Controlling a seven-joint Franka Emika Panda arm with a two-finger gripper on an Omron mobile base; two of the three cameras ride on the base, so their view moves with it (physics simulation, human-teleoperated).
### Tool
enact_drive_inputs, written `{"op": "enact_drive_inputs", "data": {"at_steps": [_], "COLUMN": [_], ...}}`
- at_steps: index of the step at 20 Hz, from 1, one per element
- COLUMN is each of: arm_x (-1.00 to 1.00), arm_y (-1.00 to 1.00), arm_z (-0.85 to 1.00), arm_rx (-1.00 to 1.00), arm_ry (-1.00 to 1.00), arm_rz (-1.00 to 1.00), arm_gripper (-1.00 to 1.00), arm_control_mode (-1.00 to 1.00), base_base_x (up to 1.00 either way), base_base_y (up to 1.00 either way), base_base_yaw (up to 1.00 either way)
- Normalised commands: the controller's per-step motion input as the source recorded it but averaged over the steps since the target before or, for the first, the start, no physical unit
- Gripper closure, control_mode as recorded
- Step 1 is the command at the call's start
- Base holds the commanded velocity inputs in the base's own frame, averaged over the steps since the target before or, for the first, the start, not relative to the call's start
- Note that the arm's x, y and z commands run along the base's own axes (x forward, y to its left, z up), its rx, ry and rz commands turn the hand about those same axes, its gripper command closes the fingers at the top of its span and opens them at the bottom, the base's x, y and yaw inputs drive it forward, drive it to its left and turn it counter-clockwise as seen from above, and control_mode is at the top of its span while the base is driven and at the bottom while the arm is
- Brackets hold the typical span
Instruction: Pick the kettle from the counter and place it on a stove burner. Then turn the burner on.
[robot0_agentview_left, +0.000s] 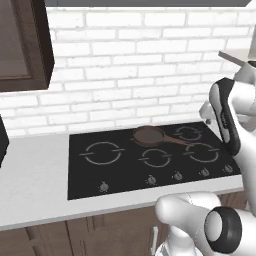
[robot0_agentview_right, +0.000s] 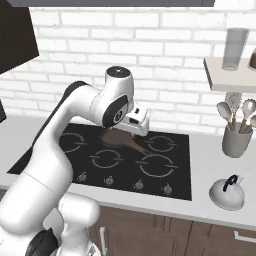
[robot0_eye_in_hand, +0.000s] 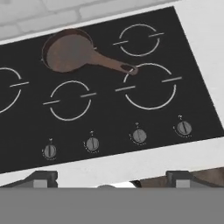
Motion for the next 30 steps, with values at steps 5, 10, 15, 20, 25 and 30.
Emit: {"op": "enact_drive_inputs", "data": {"at_steps": [5, 10, 15, 20, 25, 30], "arm_x": [-0.27, -0.08, -0.11, -0.05, -0.1, 0.03], "arm_y": [-1.0, -1.0, -1.0, -1.0, -1.0, -0.27], "arm_z": [-0.12, -0.36, -0.42, -0.43, -0.4, -0.08], "arm_rx": [0.03, 0.05, 0.05, 0.06, 0.09, 0.0], "arm_ry": [0.0, 0.08, 0.06, 0.1, 0.04, 0.03], "arm_rz": [-0.29, -0.27, -0.27, -0.28, -0.24, -0.08], "arm_gripper": [-1.0, -1.0, -1.0, -1.0, -1.0, -1.0], "arm_control_mode": [-1.0, -1.0, -1.0, -1.0, -1.0, -1.0], "base_base_x": [0.0, 0.0, 0.0, 0.0, 0.0, 0.0], "base_base_y": [0.0, 0.0, 0.0, 0.0, 0.0, 0.0], "base_base_yaw": [0.0, 0.0, 0.0, 0.0, 0.0, 0.0]}}
